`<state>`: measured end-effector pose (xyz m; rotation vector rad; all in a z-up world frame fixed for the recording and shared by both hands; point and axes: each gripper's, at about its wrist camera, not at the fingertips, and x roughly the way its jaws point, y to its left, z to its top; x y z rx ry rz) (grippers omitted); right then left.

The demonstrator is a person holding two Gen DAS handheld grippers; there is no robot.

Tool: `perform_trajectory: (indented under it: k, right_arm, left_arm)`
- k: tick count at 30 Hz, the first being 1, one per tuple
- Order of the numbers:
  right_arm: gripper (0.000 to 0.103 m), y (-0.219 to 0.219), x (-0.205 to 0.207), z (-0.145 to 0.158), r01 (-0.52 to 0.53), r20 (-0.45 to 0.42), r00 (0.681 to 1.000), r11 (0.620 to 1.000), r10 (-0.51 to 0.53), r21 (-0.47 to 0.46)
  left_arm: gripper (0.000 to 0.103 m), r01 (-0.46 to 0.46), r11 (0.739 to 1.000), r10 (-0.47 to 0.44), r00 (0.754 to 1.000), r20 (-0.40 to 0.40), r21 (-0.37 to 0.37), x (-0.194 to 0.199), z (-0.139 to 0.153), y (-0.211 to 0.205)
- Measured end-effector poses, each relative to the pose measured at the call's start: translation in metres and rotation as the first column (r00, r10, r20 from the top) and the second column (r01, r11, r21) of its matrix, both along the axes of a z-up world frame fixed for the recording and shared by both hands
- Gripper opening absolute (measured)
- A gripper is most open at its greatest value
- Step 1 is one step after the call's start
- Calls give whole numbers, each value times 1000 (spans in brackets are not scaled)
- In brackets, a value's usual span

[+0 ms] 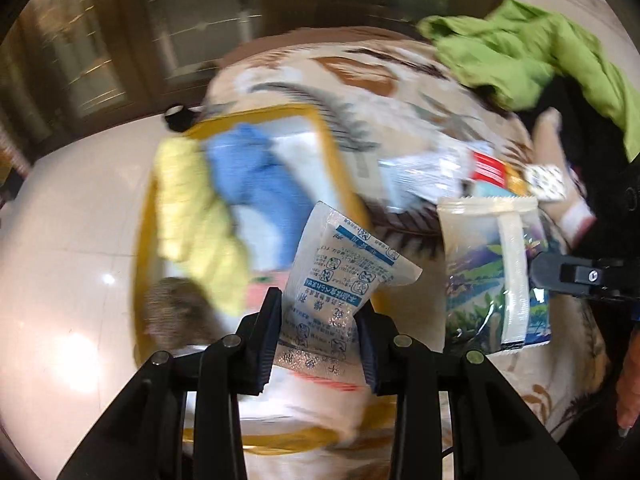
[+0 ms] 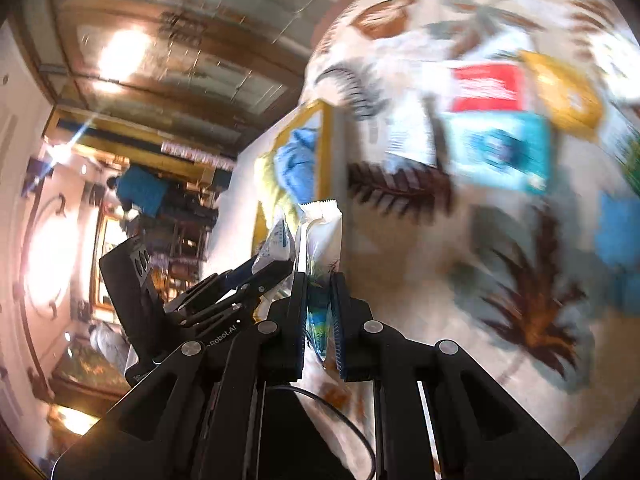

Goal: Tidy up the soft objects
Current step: 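Carry both packets over the tray and open both tools to drop them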

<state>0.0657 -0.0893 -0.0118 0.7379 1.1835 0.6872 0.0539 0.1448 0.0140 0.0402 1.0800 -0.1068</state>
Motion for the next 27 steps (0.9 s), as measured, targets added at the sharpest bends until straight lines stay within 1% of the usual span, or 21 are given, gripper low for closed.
perform_trajectory:
  k: [5,7,11,16,17,20,24,27]
  right_arm:
    - [11,53,26,10,-90,27,995,995,91,-47]
    - [11,71,35,8,-120,27,992,990,122,-73]
    - [11,106,48,1,-175,23,984,977,179,-125]
    - [11,133,63,-11,-207,23,976,956,217,-207]
    - [11,139,65,-12,-215,30,973,948,228,-235]
    - [11,153,70,-13,-225,56,965,919,257,-324]
    - [11,159,73,-15,-228,71,960,906,270,-358]
    - [11,165,71,-15,-230,80,957,896,279,-380]
  left_arm:
    - [35,-90,994,90,996,-4,66,10,-6,31]
    - [35,-121,990,122,992,-10,75,15,-12,41]
    - [35,-152,983,154,988,-9,105,22,-23,45]
    - [35,-187,973,190,982,-7,136,29,-32,51]
    - [35,-191,974,194,981,-12,125,29,-33,53]
    - [35,-199,971,201,979,-4,133,31,-35,54]
    - [35,-200,971,202,979,-1,128,33,-34,54]
    - [35,-202,969,203,979,5,141,33,-35,53]
